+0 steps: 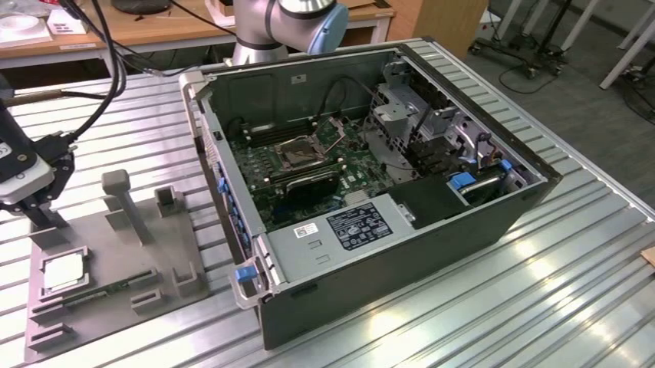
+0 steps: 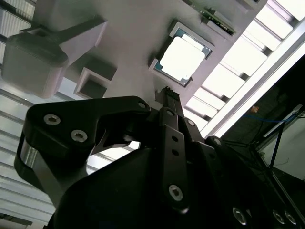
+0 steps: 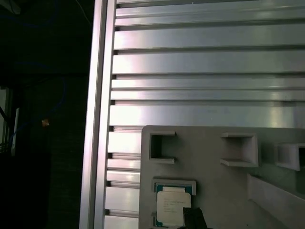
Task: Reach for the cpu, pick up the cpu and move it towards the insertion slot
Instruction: 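Reach for the cpu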
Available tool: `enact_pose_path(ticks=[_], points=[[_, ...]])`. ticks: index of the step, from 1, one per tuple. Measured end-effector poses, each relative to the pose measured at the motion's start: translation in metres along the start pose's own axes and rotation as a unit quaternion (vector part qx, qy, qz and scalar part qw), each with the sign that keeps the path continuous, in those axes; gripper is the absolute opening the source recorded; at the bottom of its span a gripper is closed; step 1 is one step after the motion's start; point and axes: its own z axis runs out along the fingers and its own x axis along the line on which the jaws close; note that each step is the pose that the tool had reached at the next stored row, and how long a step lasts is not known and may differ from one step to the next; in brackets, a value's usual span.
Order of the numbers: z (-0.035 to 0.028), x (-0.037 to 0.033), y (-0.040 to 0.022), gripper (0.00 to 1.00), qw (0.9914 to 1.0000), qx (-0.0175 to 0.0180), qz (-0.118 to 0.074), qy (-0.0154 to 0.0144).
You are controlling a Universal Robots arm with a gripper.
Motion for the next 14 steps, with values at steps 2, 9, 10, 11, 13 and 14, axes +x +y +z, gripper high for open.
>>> enact_pose_path(ticks=[2,9,10,11,13,14], points=[[0.0010,0.0011,0.0000,0.10,1.00000,0.0000,0.000,-0.0001],[0.0017,0.0028,0.0000,0.10,1.00000,0.0000,0.000,-0.0001],[0.0017,0.0028,0.0000,0.10,1.00000,0.0000,0.000,0.0000],[0.0018,0.0028,0.0000,0.10,1.00000,0.0001,0.000,0.0000],[0.0025,0.0028,-0.0001,0.10,1.00000,0.0000,0.000,-0.0001],[0.0031,0.0028,-0.0001,0.10,1.00000,0.0000,0.000,-0.0001]])
